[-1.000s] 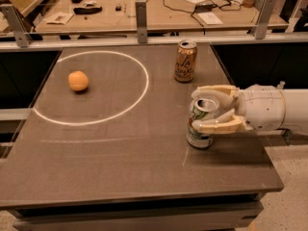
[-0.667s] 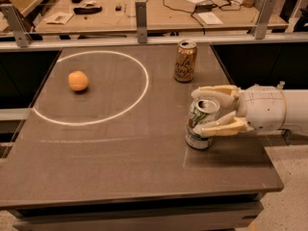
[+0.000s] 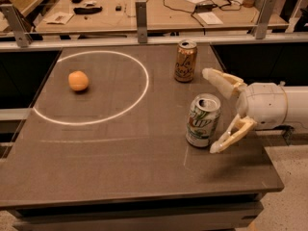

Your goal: Place 7up can upright

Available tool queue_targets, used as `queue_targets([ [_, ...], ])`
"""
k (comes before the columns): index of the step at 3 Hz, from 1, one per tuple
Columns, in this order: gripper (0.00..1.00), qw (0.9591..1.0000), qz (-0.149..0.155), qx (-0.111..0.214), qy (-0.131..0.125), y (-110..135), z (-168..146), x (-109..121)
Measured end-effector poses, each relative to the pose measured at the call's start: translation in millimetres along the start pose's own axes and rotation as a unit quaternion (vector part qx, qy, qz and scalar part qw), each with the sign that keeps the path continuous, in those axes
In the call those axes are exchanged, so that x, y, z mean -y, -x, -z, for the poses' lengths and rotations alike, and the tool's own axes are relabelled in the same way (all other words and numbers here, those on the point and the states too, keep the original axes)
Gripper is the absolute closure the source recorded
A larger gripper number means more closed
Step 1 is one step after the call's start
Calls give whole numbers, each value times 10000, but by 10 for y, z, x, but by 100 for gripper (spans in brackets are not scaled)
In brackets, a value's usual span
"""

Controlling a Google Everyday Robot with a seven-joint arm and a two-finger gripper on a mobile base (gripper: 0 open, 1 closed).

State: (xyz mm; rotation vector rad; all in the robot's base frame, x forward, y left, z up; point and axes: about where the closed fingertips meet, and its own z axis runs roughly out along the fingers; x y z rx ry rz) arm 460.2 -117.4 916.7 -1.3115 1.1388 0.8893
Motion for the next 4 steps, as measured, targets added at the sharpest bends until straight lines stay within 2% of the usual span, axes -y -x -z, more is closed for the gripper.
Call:
queue_targets([
  [1,0,9991,-424,-60,-43,54,115,137],
  [3,0,9944,-1025,-14,-242,205,483,394],
  [4,0,9940,-1062,-11,-263,224,502,411],
])
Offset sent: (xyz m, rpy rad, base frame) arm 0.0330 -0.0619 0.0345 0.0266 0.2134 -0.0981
